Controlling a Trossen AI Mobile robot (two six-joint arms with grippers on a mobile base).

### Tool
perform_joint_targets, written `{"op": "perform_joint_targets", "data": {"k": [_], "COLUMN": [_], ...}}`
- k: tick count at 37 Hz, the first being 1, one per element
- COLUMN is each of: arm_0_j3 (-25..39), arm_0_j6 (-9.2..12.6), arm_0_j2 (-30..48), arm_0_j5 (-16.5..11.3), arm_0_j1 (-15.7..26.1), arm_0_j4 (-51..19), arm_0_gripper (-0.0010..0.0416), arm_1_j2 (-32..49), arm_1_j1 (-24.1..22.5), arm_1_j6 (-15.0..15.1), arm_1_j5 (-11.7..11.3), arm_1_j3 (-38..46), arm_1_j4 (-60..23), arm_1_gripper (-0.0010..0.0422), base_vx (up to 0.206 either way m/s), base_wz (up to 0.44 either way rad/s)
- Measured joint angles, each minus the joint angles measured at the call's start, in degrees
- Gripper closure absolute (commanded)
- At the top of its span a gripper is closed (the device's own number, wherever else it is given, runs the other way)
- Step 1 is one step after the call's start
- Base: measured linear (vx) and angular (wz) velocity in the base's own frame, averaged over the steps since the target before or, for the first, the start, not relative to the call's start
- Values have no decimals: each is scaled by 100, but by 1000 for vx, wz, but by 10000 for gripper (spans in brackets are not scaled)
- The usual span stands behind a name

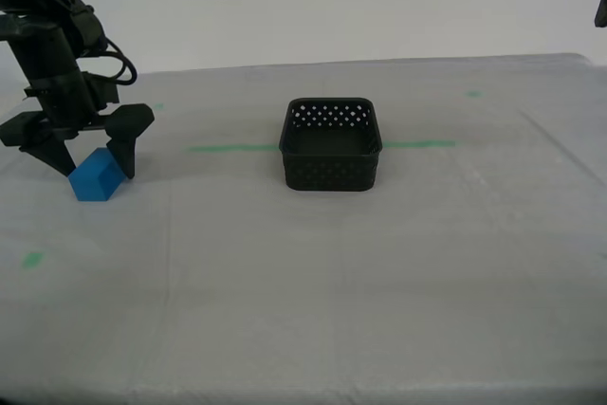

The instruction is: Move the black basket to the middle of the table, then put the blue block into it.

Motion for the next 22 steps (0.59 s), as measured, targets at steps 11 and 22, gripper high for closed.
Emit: {"op": "perform_joint_targets", "data": {"k": [11,22], "arm_0_j3": [0,0], "arm_0_j6": [2,0], "arm_0_j2": [0,0], "arm_0_j5": [0,0], "arm_0_j1": [2,-2], "arm_0_j4": [0,0], "arm_0_gripper": [401,401], "arm_1_j2": [4,4], "arm_1_j1": [7,9], "arm_1_j6": [-22,-61], "arm_1_j5": [0,-92], "arm_1_j3": [0,0], "arm_1_j4": [37,7], "arm_1_gripper": [12,12], "base_vx": [0,0], "base_wz": [0,0]}}
